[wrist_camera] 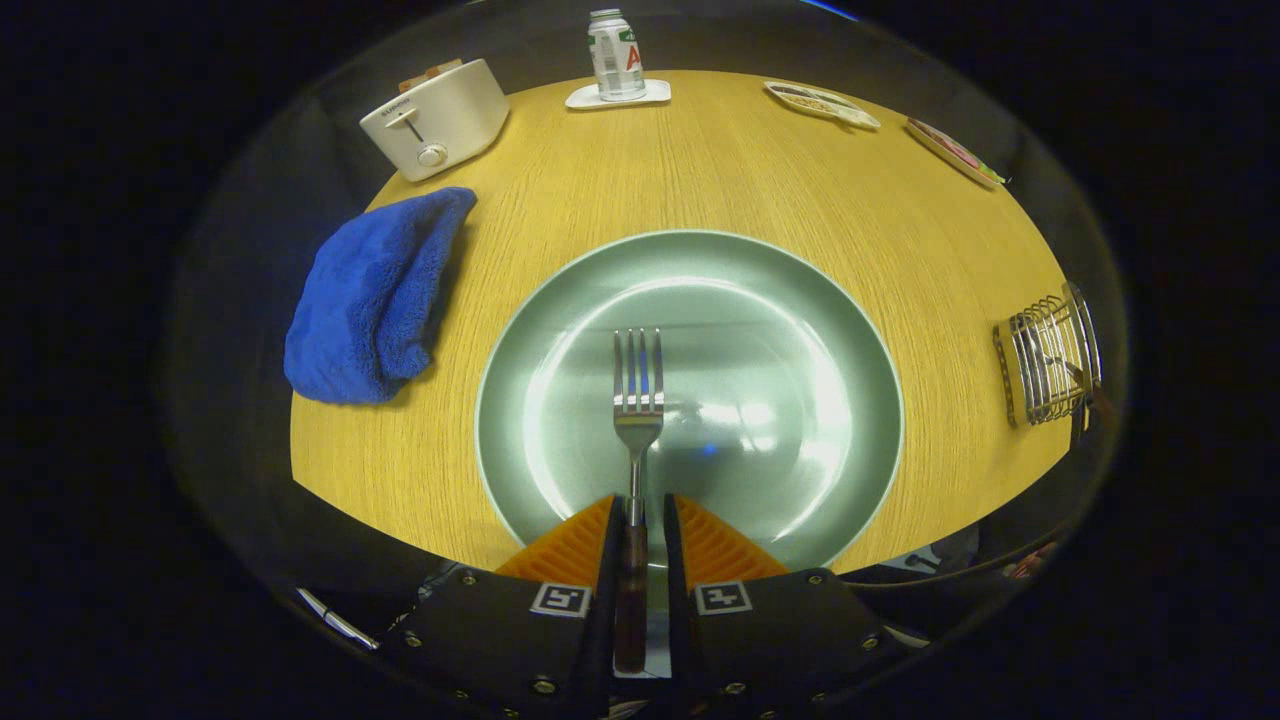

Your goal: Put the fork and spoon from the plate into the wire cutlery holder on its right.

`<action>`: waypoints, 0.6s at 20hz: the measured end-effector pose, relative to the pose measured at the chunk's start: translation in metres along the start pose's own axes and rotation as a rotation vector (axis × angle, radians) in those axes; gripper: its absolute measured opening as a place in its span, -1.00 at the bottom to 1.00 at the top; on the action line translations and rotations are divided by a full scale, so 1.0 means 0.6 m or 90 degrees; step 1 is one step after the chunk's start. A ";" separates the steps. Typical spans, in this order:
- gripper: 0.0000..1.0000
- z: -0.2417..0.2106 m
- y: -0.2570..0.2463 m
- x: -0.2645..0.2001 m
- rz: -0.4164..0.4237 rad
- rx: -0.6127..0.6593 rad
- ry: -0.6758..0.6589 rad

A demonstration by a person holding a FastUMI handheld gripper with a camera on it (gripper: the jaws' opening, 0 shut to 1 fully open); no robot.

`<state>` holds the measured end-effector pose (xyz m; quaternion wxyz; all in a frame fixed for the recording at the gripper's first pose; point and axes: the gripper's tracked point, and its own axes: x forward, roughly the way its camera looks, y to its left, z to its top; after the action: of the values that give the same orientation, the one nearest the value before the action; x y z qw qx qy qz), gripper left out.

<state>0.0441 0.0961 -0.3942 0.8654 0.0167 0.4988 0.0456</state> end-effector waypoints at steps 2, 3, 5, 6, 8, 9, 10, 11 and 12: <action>-0.91 0.003 0.002 -0.011 0.004 -0.012 -0.001; -0.92 -0.001 -0.001 -0.001 0.001 -0.017 0.001; -0.91 0.007 -0.002 -0.005 0.001 -0.009 -0.008; -0.99 0.008 -0.002 -0.006 0.005 -0.002 -0.013; -0.99 0.012 -0.007 -0.014 0.001 0.007 -0.017; -0.99 0.016 -0.009 -0.015 0.000 0.007 -0.020; -0.99 0.020 -0.012 -0.020 -0.004 0.006 -0.023; -0.99 0.026 -0.016 -0.026 -0.008 0.005 -0.028; -0.98 0.033 -0.019 -0.033 -0.010 0.005 -0.034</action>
<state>0.0520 0.0832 -0.3681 0.8785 0.0174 0.4761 0.0362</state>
